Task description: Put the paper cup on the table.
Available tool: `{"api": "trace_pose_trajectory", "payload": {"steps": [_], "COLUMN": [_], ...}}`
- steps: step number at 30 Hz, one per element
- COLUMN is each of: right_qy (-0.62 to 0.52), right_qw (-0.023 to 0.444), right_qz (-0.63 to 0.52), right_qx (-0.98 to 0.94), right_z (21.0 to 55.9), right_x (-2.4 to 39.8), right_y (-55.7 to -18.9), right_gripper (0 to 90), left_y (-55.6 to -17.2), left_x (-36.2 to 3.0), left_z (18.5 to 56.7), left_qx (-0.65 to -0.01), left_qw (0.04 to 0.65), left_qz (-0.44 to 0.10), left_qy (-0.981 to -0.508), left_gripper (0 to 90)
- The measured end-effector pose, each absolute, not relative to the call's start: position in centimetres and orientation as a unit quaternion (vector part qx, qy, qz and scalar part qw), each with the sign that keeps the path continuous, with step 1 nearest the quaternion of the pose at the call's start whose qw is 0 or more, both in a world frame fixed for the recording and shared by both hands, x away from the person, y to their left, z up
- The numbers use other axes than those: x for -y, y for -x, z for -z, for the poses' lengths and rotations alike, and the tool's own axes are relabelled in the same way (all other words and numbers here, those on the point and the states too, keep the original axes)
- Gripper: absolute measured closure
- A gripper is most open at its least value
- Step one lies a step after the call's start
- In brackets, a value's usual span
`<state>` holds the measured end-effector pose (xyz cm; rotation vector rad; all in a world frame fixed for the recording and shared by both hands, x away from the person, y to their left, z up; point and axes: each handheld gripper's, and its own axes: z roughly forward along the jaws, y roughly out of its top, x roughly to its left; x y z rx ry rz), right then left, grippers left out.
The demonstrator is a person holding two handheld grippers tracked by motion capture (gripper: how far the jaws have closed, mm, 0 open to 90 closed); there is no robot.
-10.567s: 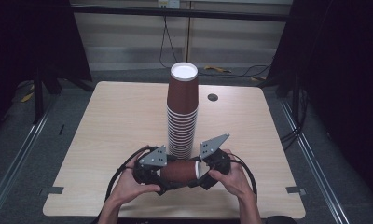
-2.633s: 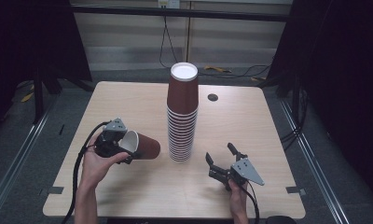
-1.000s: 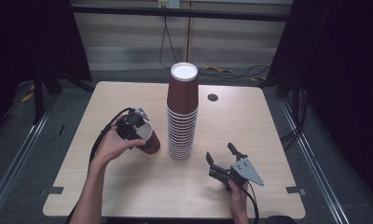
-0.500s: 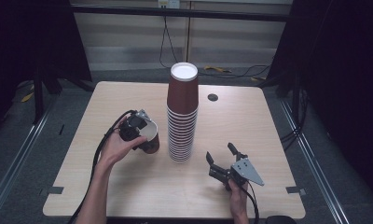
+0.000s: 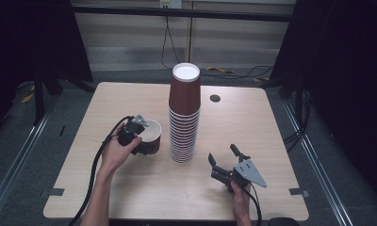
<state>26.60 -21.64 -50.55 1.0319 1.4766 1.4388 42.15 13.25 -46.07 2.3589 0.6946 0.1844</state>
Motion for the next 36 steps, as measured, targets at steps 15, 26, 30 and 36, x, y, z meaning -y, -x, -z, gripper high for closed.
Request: {"api": "trace_pose_trajectory", "payload": {"steps": [15,26,30,36], "right_qy": [-0.410,-0.411,-0.410,-0.411], "right_qw": [0.407,0.408,0.408,0.408], "right_qz": [-0.569,-0.569,-0.569,-0.569], "right_qx": [-0.585,-0.584,-0.584,-0.584], "right_z": [50.5,50.6,50.6,50.6], "right_x": [21.6,21.6,21.6,21.6], "right_y": [-26.6,-26.6,-26.6,-26.6], "right_gripper": [12.9,12.8,12.8,12.9], "left_y": [-39.8,-38.1,-37.3,-36.0], "left_x": [-14.8,-16.5,-17.0,-17.4], "left_z": [48.0,47.9,47.8,47.7], "left_qx": [-0.310,-0.329,-0.326,-0.334], "left_qw": [0.404,0.448,0.467,0.496], "left_qz": [-0.100,-0.124,-0.124,-0.123], "left_qy": [-0.855,-0.822,-0.813,-0.792], "left_gripper": [15.7,15.7,15.7,15.6]}}
